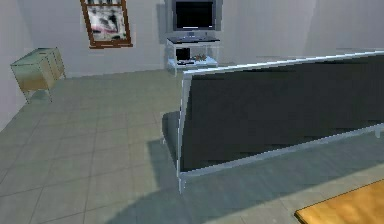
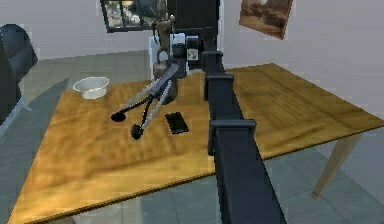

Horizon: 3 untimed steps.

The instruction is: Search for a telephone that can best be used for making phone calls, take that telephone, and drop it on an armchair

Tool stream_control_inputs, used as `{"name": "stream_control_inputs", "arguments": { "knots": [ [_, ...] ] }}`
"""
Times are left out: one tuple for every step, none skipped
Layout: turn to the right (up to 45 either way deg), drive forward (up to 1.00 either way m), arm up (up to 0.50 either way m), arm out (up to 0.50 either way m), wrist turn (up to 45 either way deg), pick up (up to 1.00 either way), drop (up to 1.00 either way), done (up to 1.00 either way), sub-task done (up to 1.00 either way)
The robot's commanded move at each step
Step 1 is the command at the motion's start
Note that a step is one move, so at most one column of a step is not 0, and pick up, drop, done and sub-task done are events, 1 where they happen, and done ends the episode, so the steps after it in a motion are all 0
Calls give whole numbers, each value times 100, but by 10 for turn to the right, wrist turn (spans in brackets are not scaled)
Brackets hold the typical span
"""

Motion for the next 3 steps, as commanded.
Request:
{"name": "stream_control_inputs", "arguments": {
  "knots": [
    [0, 0, 0, 0, 450, 0, 0, 0, 0],
    [0, 0, 0, 0, 450, 0, 0, 0, 0],
    [0, 0, 0, 0, 240, 0, 0, 0, 0]
  ]
}}
